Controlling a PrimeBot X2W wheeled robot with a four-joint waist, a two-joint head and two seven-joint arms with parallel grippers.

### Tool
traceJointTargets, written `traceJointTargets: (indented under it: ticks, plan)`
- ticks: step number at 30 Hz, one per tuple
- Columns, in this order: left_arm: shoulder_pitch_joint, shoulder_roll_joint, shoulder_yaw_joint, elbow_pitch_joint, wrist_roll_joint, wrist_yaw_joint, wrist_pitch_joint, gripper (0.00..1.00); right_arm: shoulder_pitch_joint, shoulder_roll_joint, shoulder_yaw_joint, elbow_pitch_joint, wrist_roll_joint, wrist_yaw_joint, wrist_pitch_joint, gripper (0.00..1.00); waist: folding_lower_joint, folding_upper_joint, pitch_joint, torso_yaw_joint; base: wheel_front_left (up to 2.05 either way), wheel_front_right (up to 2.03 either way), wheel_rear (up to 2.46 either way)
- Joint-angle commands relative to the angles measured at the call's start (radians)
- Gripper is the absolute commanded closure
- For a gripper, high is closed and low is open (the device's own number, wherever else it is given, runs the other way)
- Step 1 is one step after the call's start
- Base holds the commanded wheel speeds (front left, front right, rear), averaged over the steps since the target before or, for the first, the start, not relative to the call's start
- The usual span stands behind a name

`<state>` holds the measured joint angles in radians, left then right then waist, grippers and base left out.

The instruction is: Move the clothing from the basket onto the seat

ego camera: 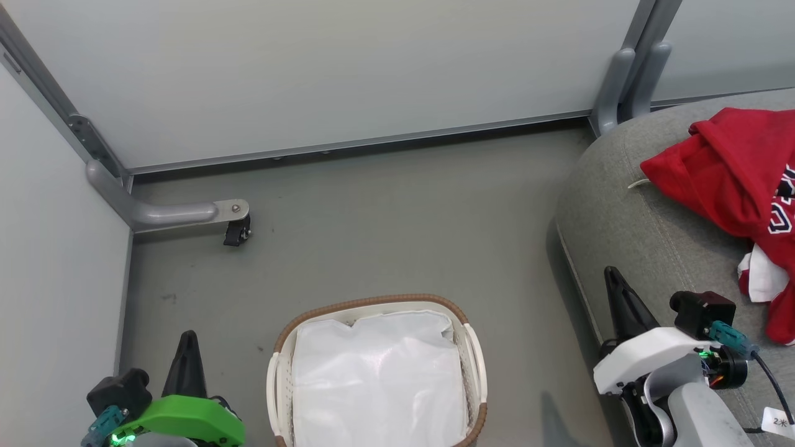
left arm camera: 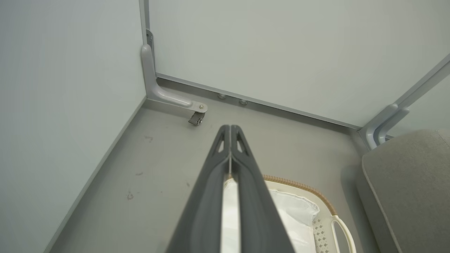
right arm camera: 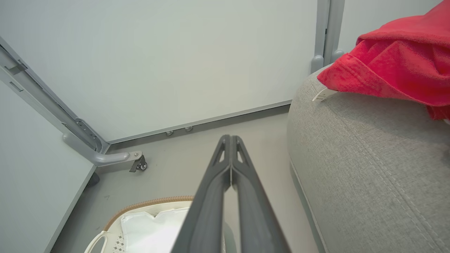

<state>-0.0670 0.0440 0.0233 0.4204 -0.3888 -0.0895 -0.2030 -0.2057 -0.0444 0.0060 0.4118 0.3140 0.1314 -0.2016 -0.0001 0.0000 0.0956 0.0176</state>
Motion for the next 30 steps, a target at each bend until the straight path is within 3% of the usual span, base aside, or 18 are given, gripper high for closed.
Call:
traceJointTargets:
  ticks: [1,30]
  plan:
    - [-0.011,0.004,0.005,-0.023,-0.044,-0.006,0.008,1.0,-0.002,-0.005,-0.007,-0.023,0.045,0.0,0.009,1.0,0.0001,0.0,-0.001,0.0,0.0,0.0,0.0]
    - [-0.025,0.006,0.035,-0.083,-0.477,-0.019,0.12,1.0,0.037,-0.006,-0.047,-0.08,0.505,0.0,0.119,1.0,0.0001,0.0,-0.024,-0.005,0.0,0.0,0.0]
